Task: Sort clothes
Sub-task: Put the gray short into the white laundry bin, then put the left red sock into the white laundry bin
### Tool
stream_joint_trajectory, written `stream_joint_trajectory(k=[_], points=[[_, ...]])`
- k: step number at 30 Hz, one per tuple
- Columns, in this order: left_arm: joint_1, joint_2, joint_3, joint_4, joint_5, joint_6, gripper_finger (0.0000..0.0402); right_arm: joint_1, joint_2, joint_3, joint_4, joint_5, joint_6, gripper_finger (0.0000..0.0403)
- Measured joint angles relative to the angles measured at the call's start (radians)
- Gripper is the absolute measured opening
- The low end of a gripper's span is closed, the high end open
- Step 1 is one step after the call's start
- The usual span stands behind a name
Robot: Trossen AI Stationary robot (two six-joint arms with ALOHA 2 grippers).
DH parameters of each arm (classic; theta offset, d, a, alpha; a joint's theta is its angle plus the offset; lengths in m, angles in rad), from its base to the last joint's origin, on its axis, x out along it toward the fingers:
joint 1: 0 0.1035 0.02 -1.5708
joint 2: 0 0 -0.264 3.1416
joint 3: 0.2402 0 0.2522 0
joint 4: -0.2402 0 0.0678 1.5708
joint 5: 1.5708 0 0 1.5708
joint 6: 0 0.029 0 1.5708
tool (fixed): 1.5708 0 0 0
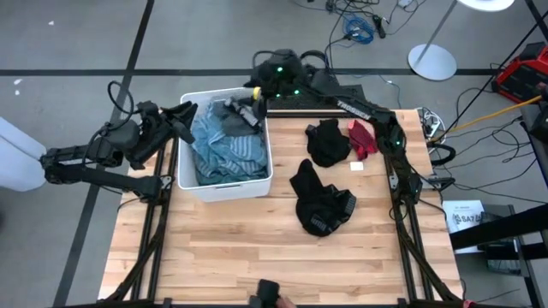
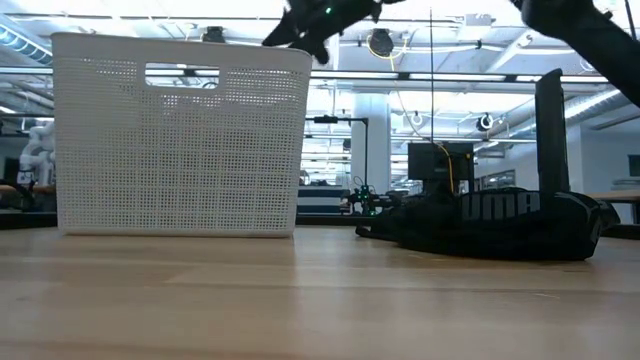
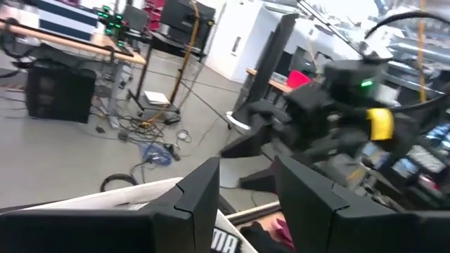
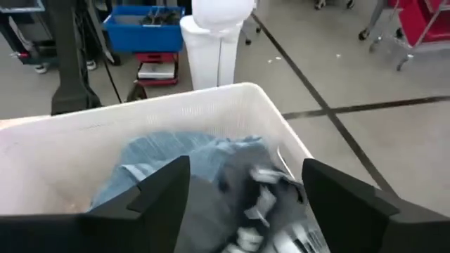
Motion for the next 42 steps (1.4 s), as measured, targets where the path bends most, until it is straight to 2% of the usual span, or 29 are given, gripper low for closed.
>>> stream_joint_trajectory(k=[8, 16, 19, 22, 26, 32, 37, 42], points=[[0.0, 0.041, 0.0, 0.044, -0.023, 0.0, 0.0145, -0.053, -0.174, 0.002, -0.288, 0.055, -0.013, 0.0258], [-0.001, 0.051, 0.0, 0.046, -0.022, -0.001, 0.0145, -0.139, -0.237, -0.009, -0.838, 0.066, 0.003, 0.0253], [-0.001, 0.052, 0.0, 0.074, -0.023, -0.001, 0.0145, -0.148, -0.238, -0.066, -0.968, 0.131, 0.065, 0.0253], [-0.001, 0.058, 0.0, 0.097, -0.024, -0.002, 0.0145, -0.147, -0.287, -0.228, -0.934, 0.251, 0.102, 0.0253], [-0.001, 0.061, 0.0, 0.096, -0.025, -0.036, 0.0145, -0.157, -0.404, -0.52, -0.841, 0.341, 0.105, 0.0253], [-0.001, 0.073, 0.0, 0.095, -0.055, -0.069, 0.0145, -0.245, -0.568, -0.918, -0.63, 0.37, 0.158, 0.0253], [-0.001, 0.086, 0.0, 0.093, -0.068, -0.117, 0.0145, -0.329, -0.63, -1.128, -0.584, 0.42, 0.184, 0.0253], [-0.001, 0.101, 0.0, 0.092, -0.086, -0.129, 0.0145, -0.389, -0.638, -1.287, -0.488, 0.422, 0.178, 0.0253]])
